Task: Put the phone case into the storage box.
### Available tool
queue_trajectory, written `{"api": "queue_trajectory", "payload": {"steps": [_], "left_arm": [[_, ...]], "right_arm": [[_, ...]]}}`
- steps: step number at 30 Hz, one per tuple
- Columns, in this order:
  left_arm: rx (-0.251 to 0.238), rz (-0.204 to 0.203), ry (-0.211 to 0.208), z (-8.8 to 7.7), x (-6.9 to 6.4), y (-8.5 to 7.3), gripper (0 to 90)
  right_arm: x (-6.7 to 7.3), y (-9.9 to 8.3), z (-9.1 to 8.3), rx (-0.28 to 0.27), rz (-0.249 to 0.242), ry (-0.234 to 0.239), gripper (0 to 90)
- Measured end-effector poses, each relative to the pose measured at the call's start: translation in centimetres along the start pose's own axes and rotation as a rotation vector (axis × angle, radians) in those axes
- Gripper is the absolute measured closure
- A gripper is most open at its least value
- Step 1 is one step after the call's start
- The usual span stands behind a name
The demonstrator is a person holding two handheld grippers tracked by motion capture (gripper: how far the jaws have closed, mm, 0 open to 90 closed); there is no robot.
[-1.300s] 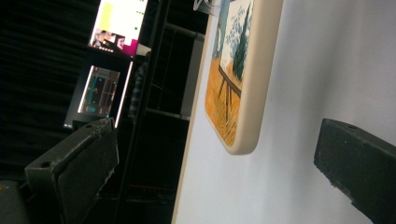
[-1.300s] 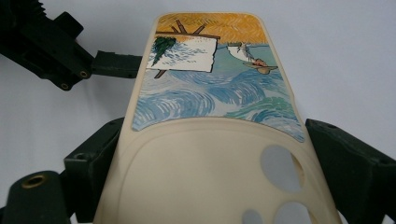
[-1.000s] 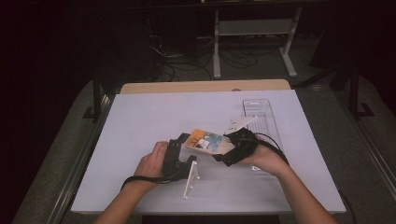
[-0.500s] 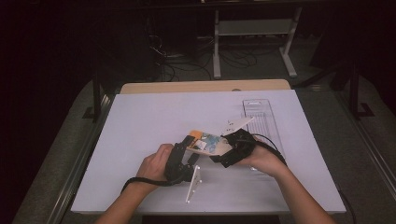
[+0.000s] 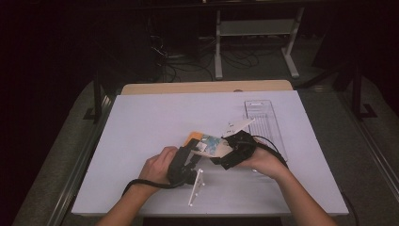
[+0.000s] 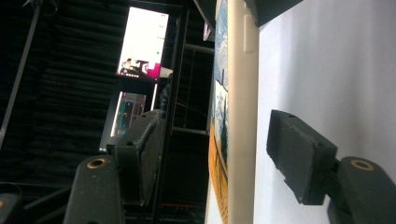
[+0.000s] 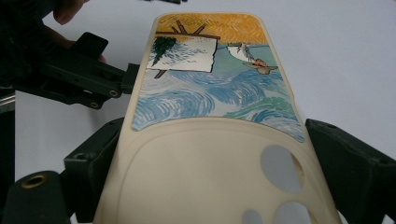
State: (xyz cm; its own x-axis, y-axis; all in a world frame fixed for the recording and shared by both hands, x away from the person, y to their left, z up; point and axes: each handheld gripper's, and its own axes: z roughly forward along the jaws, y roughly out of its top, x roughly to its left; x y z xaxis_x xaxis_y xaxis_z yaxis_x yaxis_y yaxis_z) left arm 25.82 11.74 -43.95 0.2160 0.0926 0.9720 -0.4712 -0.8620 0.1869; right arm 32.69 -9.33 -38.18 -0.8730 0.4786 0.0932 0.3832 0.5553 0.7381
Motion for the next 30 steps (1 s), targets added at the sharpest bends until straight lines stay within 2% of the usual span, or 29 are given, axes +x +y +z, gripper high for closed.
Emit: {"api": "queue_trajectory", "payload": {"steps": [6, 14, 30], "left_arm": [[-0.005, -0.003, 0.01, -0.08, 0.07, 0.09, 46.4], [0.005, -0.001, -0.001, 0.04, 0.02, 0.19, 53.9], [0.024, 0.002, -0.007, 0.12, 0.06, 0.21, 63.2]], "right_arm": [[0.11, 0.04, 0.08, -0.002, 0.005, 0.0, 10.6], [0.21, 0.09, 0.13, -0.005, 0.006, 0.004, 10.6], [0.25, 0.12, 0.18, -0.011, 0.007, 0.01, 10.6]]}}
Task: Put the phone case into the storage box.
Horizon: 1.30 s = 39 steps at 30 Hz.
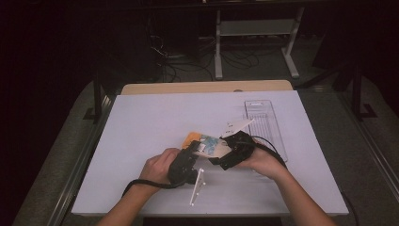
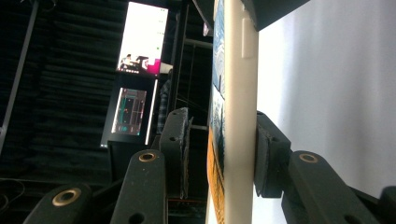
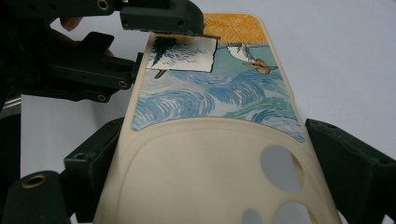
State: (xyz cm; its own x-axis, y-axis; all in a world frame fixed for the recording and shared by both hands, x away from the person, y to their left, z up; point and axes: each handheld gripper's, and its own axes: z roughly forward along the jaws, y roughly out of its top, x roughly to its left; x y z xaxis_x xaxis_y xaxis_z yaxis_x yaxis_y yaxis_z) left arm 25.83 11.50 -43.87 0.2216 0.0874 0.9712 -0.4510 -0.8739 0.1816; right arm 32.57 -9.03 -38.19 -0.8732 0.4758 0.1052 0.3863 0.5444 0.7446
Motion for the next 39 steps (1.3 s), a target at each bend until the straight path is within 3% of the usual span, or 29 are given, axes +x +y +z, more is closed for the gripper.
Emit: {"api": "queue_trajectory", "payload": {"steps": [14, 39], "left_arm": [[-0.002, 0.012, -0.032, -0.01, 0.08, 0.16, 76.3], [-0.015, 0.049, -0.041, -0.37, 0.27, 0.45, 79.7]], "right_arm": [[-0.15, -0.04, -0.12, -0.008, 0.007, 0.008, 10.5], [-0.42, -0.34, 0.25, 0.008, 0.012, 0.05, 4.2]]}}
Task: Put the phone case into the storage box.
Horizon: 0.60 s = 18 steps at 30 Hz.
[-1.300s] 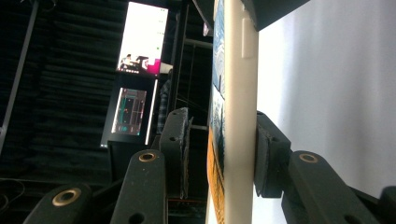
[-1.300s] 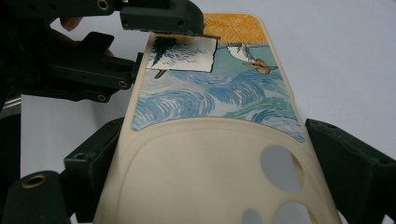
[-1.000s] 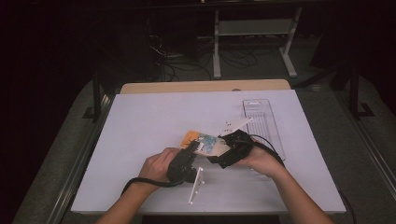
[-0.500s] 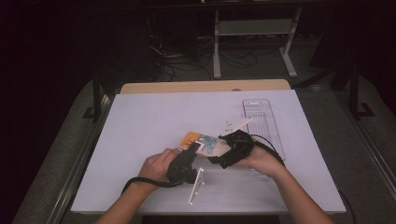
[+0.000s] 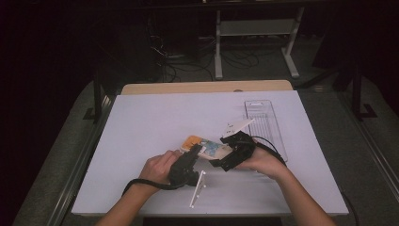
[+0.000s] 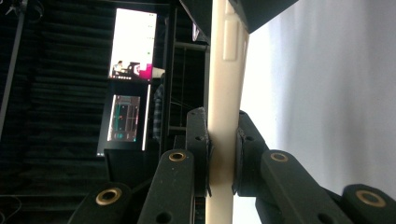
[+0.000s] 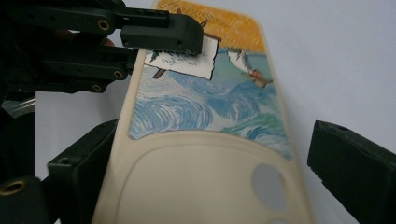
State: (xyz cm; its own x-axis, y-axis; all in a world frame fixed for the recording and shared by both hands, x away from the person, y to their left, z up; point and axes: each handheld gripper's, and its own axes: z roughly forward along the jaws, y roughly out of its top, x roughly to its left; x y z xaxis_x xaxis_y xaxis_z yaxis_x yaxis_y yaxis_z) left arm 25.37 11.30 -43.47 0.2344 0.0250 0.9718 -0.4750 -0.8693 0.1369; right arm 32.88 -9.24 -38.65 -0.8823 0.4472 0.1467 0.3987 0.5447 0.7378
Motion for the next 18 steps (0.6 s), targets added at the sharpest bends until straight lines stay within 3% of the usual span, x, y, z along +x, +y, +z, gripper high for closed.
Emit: {"api": "queue_trajectory", "payload": {"steps": [12, 14, 18], "left_arm": [[0.034, -0.006, -0.023, 0.2, 0.1, -0.6, 79.7], [0.033, -0.022, -0.027, 0.3, 0.0, -0.8, 79.7], [0.072, -0.01, -0.035, 0.2, 0.3, -1.4, 79.6]], "right_arm": [[-0.1, 0.0, -0.5, -0.017, 0.004, 0.013, 2.0], [-0.3, -0.1, -0.7, -0.023, 0.005, 0.009, 2.0], [-0.4, -0.3, -1.4, -0.037, 0.0, 0.004, 2.1]]}}
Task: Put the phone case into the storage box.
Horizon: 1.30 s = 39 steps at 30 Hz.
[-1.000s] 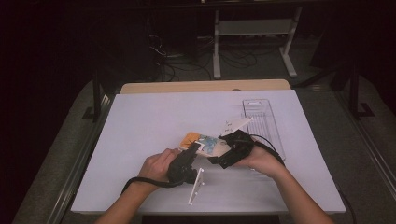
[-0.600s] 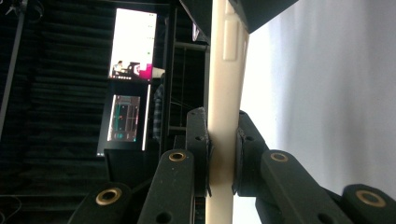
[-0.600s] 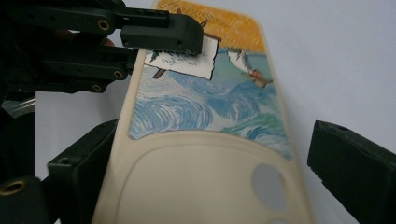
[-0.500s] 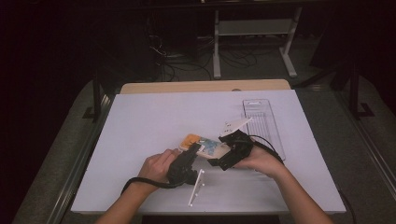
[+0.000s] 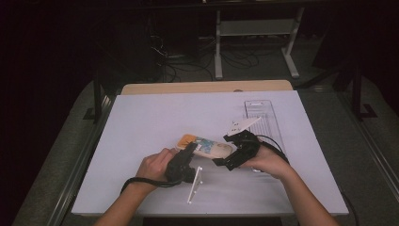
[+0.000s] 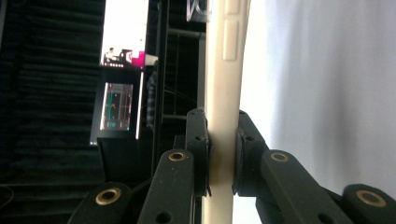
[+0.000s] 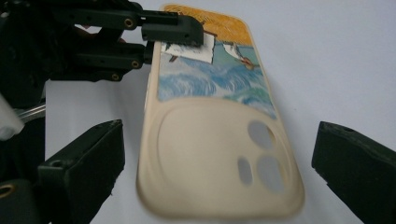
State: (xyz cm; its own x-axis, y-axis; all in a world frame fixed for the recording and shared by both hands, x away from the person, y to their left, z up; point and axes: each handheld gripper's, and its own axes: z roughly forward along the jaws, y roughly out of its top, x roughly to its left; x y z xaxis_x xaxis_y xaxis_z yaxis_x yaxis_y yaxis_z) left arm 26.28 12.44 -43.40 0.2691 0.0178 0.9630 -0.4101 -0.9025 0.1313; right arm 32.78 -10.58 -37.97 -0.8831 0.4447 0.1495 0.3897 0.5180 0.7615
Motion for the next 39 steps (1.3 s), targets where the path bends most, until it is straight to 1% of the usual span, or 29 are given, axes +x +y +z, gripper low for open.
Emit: {"api": "queue_trajectory", "payload": {"steps": [1, 2, 4, 7, 9, 10, 14, 15, 16, 19, 20, 21, 22, 23, 26, 31, 32, 36, 39], "left_arm": [[0.008, 0.002, -0.002, 0.0, 0.1, -0.2, 79.6], [0.009, -0.01, -0.007, 0.0, 0.0, -0.4, 79.6], [0.028, 0.001, 0.0, -0.1, 0.3, -0.7, 79.6], [0.039, -0.005, 0.002, -0.1, 0.4, -1.2, 79.5], [0.047, -0.012, 0.0, -0.1, 0.5, -1.5, 79.5], [0.052, -0.014, 0.0, -0.1, 0.6, -1.6, 79.5], [0.065, -0.02, 0.001, -0.1, 0.7, -2.0, 79.5], [0.067, -0.023, 0.001, -0.1, 0.8, -2.0, 79.5], [0.066, -0.025, 0.0, 0.0, 0.8, -2.1, 79.5], [0.066, -0.028, -0.003, 0.0, 0.8, -2.1, 79.5], [0.066, -0.033, -0.005, 0.0, 0.8, -2.1, 79.5], [0.065, -0.034, -0.006, 0.0, 0.8, -2.1, 79.5], [0.066, -0.035, -0.008, 0.0, 0.8, -2.1, 79.5], [0.066, -0.038, -0.01, 0.0, 0.8, -2.2, 79.5], [0.056, -0.057, -0.01, 0.0, 0.8, -2.2, 79.5], [0.055, -0.084, -0.021, 0.1, 0.9, -2.4, 79.5], [0.055, -0.096, -0.033, 0.1, 0.9, -2.4, 79.5], [0.056, -0.131, -0.051, 0.1, 1.1, -2.6, 79.4], [0.055, -0.161, -0.061, 0.1, 1.2, -2.7, 79.5]], "right_arm": [[0.0, -0.1, -0.2, -0.003, 0.005, -0.004, 2.1], [-0.1, -0.2, -0.4, -0.003, 0.0, -0.009, 2.1], [-0.2, -0.5, -0.8, -0.013, 0.015, -0.013, 2.1], [-0.4, -1.1, -1.5, -0.028, 0.016, -0.028, 2.1], [-0.4, -1.6, -1.9, -0.035, 0.028, -0.03, 2.1], [-0.4, -1.8, -2.1, -0.042, 0.022, -0.037, 2.1], [-0.5, -2.8, -2.8, -0.062, 0.027, -0.05, 2.1], [-0.5, -3.0, -3.0, -0.064, 0.038, -0.053, 2.1], [-0.6, -3.1, -3.1, -0.07, 0.033, -0.059, 2.1], [-0.9, -3.4, -3.3, -0.067, 0.049, -0.072, 2.1], [-1.1, -3.4, -3.2, -0.07, 0.041, -0.076, 2.1], [-1.1, -3.5, -3.1, -0.064, 0.045, -0.075, 2.1], [-1.2, -3.6, -3.0, -0.062, 0.036, -0.08, 2.2], [-1.2, -3.7, -2.9, -0.059, 0.042, -0.079, 2.2], [-1.3, -3.8, -2.8, -0.053, 0.024, -0.079, 2.2], [-1.3, -3.8, -2.8, -0.054, 0.033, -0.072, 2.2], [-1.4, -3.8, -2.8, -0.052, 0.033, -0.072, 2.2], [-1.3, -3.9, -2.6, -0.041, 0.039, -0.066, 2.1], [-1.4, -3.9, -2.6, -0.042, 0.029, -0.065, 1.9]]}}
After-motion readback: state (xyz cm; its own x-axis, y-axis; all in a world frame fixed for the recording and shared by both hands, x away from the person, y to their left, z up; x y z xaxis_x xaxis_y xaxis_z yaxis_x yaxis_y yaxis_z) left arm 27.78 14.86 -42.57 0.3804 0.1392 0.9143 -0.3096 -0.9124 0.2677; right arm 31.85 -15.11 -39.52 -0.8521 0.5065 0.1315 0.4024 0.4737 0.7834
